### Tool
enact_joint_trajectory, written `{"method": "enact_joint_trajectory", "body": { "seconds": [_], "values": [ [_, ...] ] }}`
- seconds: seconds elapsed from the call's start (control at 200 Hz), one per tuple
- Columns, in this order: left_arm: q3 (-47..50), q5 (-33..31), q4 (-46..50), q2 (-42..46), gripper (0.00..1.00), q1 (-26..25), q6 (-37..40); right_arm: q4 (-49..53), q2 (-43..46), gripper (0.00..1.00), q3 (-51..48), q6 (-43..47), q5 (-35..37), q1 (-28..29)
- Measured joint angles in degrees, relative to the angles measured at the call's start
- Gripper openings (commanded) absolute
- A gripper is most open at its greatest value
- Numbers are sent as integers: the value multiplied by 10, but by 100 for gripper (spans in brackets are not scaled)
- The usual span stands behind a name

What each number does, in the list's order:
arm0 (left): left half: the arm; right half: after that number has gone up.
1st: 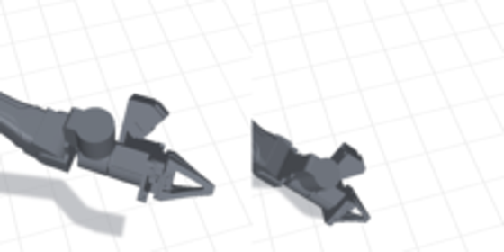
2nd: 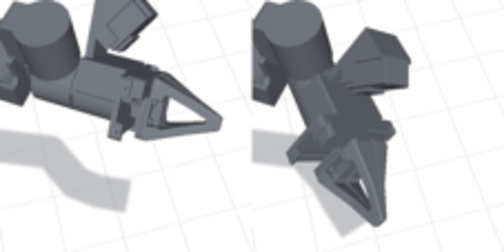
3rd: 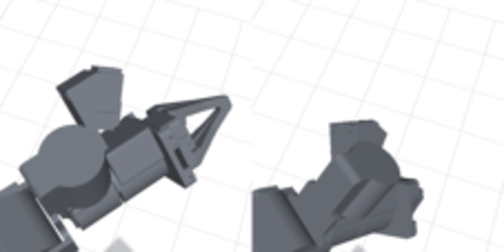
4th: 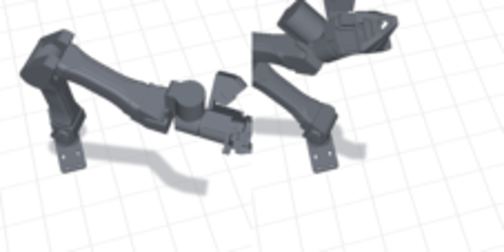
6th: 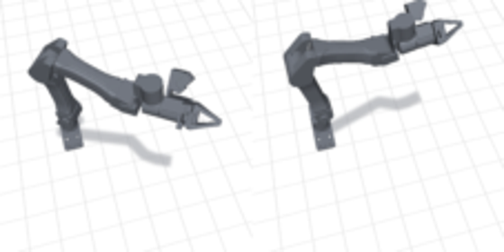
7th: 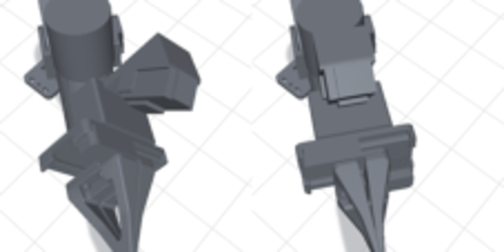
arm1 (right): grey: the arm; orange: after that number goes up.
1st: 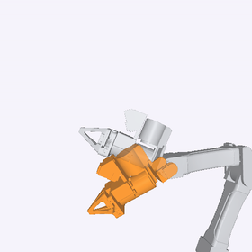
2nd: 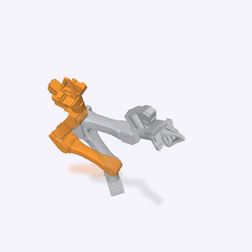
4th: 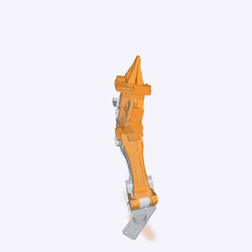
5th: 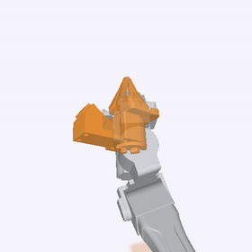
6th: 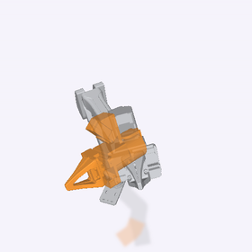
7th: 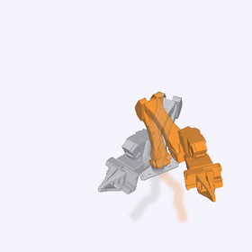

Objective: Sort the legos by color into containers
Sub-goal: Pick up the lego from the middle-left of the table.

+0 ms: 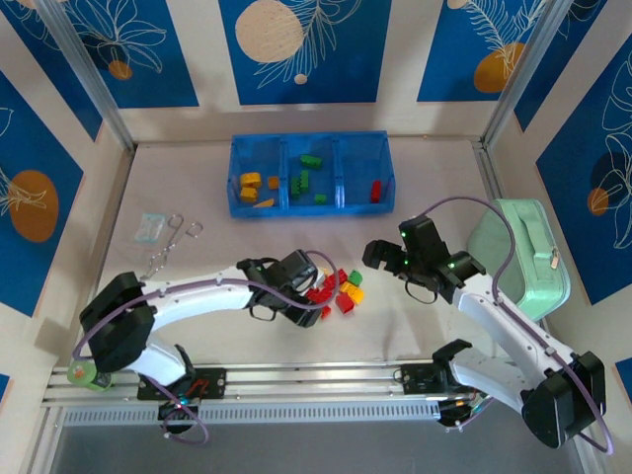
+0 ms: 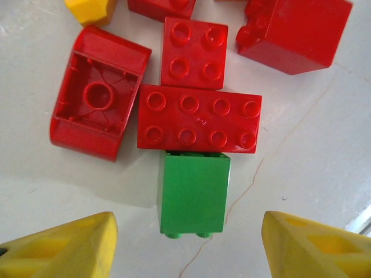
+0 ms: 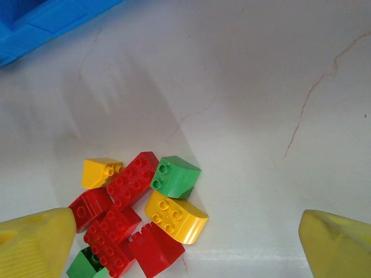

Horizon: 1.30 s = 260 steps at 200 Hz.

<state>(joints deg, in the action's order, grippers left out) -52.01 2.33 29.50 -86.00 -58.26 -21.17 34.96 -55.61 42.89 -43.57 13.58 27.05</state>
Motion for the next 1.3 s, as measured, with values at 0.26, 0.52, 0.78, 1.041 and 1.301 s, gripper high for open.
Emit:
{"method": "enact_joint_trajectory", "body": {
  "seconds": [0.26,0.52,0.78,1.041,1.301],
  "values": [
    [-2,-4,-8,-44,62,-14,-7,4,16,99,-12,0,2,0],
    [-4,-17,-19,-71,42,-16,-17,2,15,99,-17,0,2,-6],
    [-22,-34,-13,-71,33,-11,-23,-3,15,99,-25,0,1,-21],
    [-116,-24,6,-40,30,66,-3,-13,14,98,-32,0,-2,-41],
    [-279,-12,10,-78,29,158,26,-13,11,98,-34,0,-5,-43]
  ]
}}
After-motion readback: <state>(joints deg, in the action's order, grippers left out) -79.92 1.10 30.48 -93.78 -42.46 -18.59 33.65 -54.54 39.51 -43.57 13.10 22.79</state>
